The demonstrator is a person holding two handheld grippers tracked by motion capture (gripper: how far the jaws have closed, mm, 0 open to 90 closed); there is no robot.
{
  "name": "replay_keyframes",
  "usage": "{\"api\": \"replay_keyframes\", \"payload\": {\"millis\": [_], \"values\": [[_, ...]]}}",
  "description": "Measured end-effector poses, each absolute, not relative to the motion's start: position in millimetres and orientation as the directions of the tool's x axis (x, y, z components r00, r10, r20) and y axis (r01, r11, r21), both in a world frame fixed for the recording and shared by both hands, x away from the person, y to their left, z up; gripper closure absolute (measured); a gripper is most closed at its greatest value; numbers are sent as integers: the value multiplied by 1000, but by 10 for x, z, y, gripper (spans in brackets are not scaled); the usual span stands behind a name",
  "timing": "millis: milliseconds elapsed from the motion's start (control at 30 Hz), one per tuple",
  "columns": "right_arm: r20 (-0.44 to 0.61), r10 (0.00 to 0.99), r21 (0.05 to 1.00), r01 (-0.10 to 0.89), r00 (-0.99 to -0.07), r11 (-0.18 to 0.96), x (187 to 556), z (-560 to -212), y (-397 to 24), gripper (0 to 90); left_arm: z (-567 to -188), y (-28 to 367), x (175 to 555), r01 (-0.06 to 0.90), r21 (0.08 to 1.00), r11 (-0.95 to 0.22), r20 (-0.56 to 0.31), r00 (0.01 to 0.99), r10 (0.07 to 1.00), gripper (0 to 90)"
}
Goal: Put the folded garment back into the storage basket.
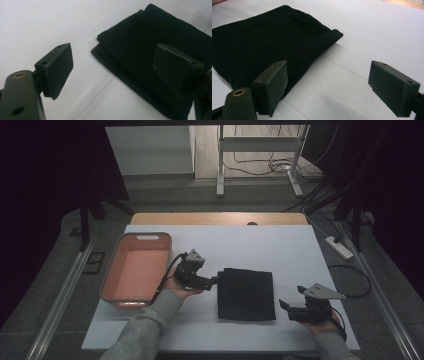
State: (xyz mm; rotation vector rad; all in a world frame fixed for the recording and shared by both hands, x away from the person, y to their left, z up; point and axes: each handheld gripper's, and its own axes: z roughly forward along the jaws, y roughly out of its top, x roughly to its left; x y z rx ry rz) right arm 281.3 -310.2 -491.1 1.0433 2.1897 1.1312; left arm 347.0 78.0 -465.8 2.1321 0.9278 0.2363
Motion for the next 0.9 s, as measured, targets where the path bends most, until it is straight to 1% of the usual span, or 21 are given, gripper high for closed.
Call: {"api": "replay_keyframes", "payload": {"millis": [900], "values": [[-56, 795, 830, 414, -604, 373, 2823, -4920, -3107, 165, -4887, 456, 3677, 582, 674, -456, -155, 715, 682, 165]]}}
